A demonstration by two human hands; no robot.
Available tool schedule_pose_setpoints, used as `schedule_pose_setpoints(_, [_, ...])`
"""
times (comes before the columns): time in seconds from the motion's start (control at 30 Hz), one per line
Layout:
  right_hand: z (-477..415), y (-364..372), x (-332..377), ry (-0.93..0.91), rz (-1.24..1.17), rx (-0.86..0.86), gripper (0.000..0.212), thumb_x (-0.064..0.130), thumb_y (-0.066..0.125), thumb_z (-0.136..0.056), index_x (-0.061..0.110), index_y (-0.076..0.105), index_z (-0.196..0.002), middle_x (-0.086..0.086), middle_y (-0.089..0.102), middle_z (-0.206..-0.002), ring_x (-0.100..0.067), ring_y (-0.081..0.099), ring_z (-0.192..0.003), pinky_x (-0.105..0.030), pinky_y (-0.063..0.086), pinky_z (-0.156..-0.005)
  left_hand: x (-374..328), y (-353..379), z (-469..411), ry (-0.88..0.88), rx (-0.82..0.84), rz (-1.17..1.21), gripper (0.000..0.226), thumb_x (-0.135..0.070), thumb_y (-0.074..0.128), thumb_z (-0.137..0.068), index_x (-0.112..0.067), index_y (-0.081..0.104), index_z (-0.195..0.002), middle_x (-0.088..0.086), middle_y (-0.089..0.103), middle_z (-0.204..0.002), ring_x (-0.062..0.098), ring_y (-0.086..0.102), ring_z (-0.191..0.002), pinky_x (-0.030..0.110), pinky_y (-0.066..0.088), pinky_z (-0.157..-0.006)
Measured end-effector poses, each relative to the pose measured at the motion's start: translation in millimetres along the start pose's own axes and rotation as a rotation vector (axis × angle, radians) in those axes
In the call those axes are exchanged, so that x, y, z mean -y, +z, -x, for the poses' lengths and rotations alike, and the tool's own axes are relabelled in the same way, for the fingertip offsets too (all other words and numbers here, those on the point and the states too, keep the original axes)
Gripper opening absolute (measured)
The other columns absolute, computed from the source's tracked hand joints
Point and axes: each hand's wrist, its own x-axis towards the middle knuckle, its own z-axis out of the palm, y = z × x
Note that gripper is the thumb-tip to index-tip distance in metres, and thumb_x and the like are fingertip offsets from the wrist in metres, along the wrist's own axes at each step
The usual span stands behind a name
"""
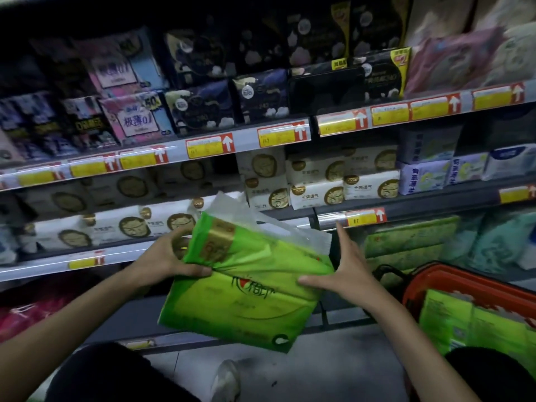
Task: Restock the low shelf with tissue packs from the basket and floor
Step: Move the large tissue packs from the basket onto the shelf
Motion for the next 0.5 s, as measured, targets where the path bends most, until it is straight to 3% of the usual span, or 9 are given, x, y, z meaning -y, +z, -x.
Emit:
schedule_pose_setpoints(0.1, [-9.1, 22.8, -2.9, 0.077, -0.181, 0.182, 0.157, 0.064, 0.097, -0.041, 0.040, 0.002, -0.162, 0.004, 0.027, -0.166, -0.021, 0.030, -0.151, -0.045, 0.032, -0.121, 15.6, -18.2, 19.5, -0.039, -0.095, 0.124, 0.113, -0.043, 0.106, -0.027, -0.022, 0.061, -0.129, 0.006, 0.079, -0.110, 0.023, 0.077, -0.101, 0.029, 0.060, -0.080])
schedule_pose_setpoints(0.23, [-11.1, 53.0, 1.2, 0.055, -0.261, 0.327, 0.143, 0.057, 0.100, -0.045, 0.037, 0.018, -0.161, 0.013, 0.044, -0.154, -0.012, 0.043, -0.141, -0.036, 0.038, -0.117, 31.3, -28.3, 40.1, -0.065, -0.171, 0.255, 0.106, -0.029, 0.101, -0.031, -0.024, 0.062, -0.129, 0.010, 0.079, -0.110, 0.026, 0.077, -0.098, 0.035, 0.062, -0.079])
schedule_pose_setpoints(0.37, [-7.6, 58.5, 11.6, 0.032, -0.383, 0.382, 0.111, 0.035, 0.097, -0.064, 0.046, 0.026, -0.148, 0.020, 0.053, -0.133, 0.004, 0.055, -0.115, -0.011, 0.047, -0.087, 51.5, -27.6, 54.9, -0.064, -0.245, 0.391, 0.116, -0.035, 0.107, -0.021, -0.009, 0.065, -0.126, 0.015, 0.077, -0.115, 0.027, 0.076, -0.097, 0.029, 0.063, -0.074])
schedule_pose_setpoints(0.43, [-9.3, 62.2, 13.9, 0.039, -0.448, 0.398, 0.107, 0.036, 0.101, -0.055, 0.043, 0.038, -0.141, 0.015, 0.064, -0.131, -0.002, 0.066, -0.111, -0.013, 0.054, -0.084, 60.1, -23.3, 60.5, -0.072, -0.277, 0.469, 0.117, -0.035, 0.108, -0.019, -0.004, 0.066, -0.124, 0.018, 0.076, -0.115, 0.027, 0.077, -0.094, 0.030, 0.063, -0.074])
schedule_pose_setpoints(0.5, [-12.5, 66.2, 14.3, 0.048, -0.457, 0.406, 0.105, 0.035, 0.101, -0.048, 0.033, 0.050, -0.140, 0.009, 0.073, -0.124, -0.010, 0.071, -0.112, -0.027, 0.058, -0.093, 66.6, -18.1, 64.0, -0.096, -0.284, 0.514, 0.117, -0.036, 0.107, -0.021, -0.002, 0.065, -0.125, 0.021, 0.075, -0.116, 0.030, 0.076, -0.094, 0.033, 0.064, -0.074])
